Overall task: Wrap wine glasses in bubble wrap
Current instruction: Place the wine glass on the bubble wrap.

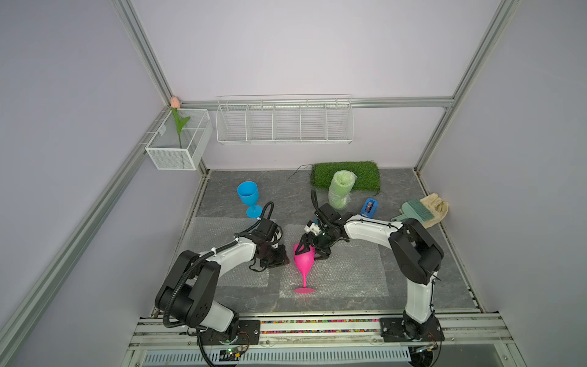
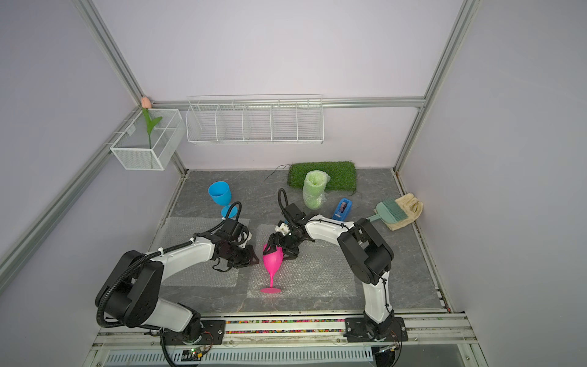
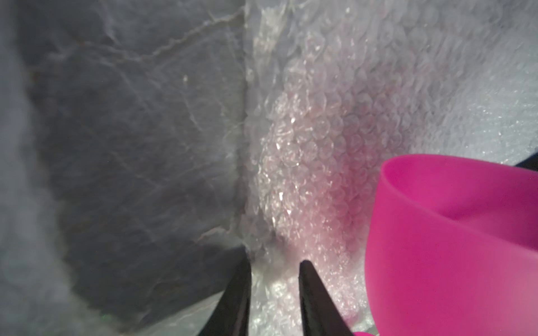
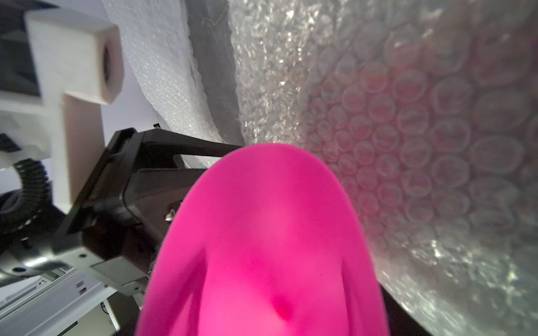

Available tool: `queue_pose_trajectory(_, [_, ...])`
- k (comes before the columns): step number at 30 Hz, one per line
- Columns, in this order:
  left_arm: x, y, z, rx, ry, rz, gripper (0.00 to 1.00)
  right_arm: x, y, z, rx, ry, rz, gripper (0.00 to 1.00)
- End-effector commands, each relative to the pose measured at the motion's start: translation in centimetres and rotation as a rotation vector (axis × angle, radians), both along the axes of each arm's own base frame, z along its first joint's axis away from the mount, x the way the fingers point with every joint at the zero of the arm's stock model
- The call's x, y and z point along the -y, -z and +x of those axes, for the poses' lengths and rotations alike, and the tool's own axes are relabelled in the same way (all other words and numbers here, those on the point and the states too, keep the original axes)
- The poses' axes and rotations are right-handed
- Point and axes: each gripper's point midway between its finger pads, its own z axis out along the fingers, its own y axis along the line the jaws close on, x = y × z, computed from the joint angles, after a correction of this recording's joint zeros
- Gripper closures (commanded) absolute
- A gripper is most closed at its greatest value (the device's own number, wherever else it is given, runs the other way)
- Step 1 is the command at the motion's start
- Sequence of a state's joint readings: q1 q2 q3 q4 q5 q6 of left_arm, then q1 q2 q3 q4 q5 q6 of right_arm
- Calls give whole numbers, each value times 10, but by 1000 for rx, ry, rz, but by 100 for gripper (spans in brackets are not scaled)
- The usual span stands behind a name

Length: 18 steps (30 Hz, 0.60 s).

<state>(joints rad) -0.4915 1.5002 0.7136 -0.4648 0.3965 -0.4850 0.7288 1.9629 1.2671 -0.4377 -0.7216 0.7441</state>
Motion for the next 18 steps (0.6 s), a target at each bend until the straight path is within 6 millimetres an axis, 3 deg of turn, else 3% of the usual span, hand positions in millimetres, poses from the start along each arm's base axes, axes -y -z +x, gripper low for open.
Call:
queue_pose_trajectory(1, [-1, 12, -6, -29, 16, 16, 71, -2, 3, -5, -30, -29, -5, 24])
queue_pose_trajectory(6, [-2, 15, -7, -33, 17, 27, 81, 5, 15, -3, -14, -28, -73, 21])
queue_pose_trajectory(12, [-5, 7, -3, 2, 9, 37, 96, 12, 7, 4, 50, -15, -122, 2])
queue_pose_trajectory(13, [-5, 7, -2, 5, 8, 39, 98, 13, 3, 6, 63, -11, -123, 10])
queue_pose_trajectory(18, [-6, 4, -3, 9, 8, 39, 100, 20, -11, 9, 110, 5, -152, 11])
